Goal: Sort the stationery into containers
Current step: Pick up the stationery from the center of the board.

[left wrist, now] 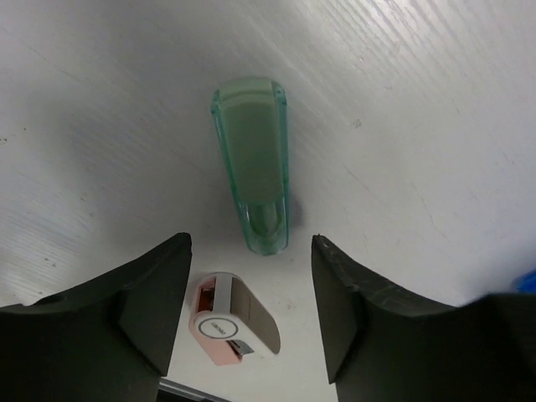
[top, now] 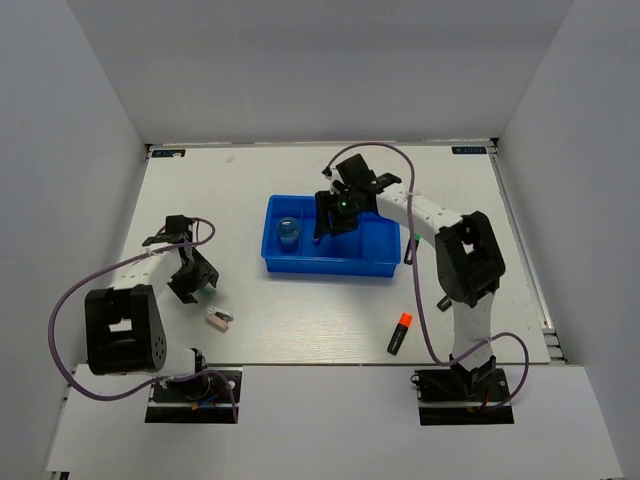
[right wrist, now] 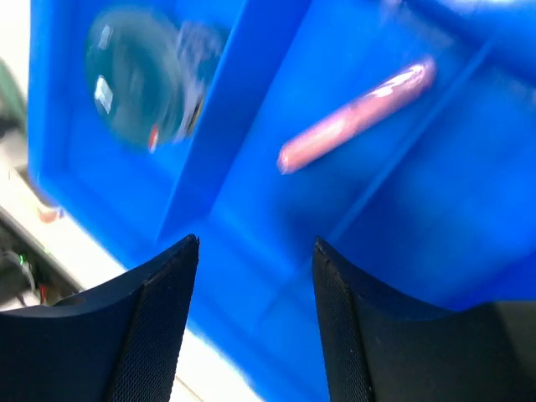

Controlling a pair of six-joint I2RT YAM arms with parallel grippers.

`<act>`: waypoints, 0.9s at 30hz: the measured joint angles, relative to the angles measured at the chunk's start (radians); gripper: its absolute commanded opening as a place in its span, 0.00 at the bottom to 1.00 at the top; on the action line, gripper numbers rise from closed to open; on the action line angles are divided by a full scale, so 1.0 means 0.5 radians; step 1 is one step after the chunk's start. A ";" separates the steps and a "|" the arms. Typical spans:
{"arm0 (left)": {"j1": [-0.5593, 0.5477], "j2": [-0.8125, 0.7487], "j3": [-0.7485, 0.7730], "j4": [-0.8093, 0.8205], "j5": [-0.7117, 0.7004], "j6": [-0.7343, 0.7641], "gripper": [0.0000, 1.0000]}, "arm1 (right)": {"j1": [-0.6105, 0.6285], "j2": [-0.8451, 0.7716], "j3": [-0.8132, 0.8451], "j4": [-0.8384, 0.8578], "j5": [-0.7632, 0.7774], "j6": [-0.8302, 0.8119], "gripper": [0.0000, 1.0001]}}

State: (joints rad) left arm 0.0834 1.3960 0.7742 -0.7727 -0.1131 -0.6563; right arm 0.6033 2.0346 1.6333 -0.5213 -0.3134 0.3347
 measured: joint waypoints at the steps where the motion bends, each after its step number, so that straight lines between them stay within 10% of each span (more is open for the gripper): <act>1: 0.000 0.017 0.001 0.013 -0.011 -0.008 0.66 | -0.002 -0.057 -0.060 -0.001 -0.015 -0.014 0.60; 10: 0.000 0.304 0.135 0.084 -0.081 -0.037 0.50 | -0.056 -0.773 -0.544 0.016 -0.101 -0.199 0.60; 16: -0.002 0.353 0.180 0.108 -0.090 -0.048 0.00 | -0.120 -1.040 -0.760 0.005 -0.149 -0.275 0.62; 19: -0.001 0.333 0.165 0.120 -0.091 -0.047 0.00 | -0.150 -1.106 -0.840 -0.017 -0.159 -0.314 0.90; 25: -0.092 0.168 0.151 0.058 -0.089 0.036 0.00 | -0.208 -1.316 -0.953 -0.101 -0.072 -0.547 0.90; 27: -0.203 0.066 0.237 -0.015 -0.080 0.071 0.00 | -0.228 -1.426 -1.032 -0.098 0.005 -0.625 0.34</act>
State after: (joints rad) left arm -0.0181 1.4288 0.8925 -0.7803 -0.1532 -0.6209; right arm 0.4892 1.3216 1.1175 -0.5705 -0.3107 0.0223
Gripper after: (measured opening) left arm 0.378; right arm 0.749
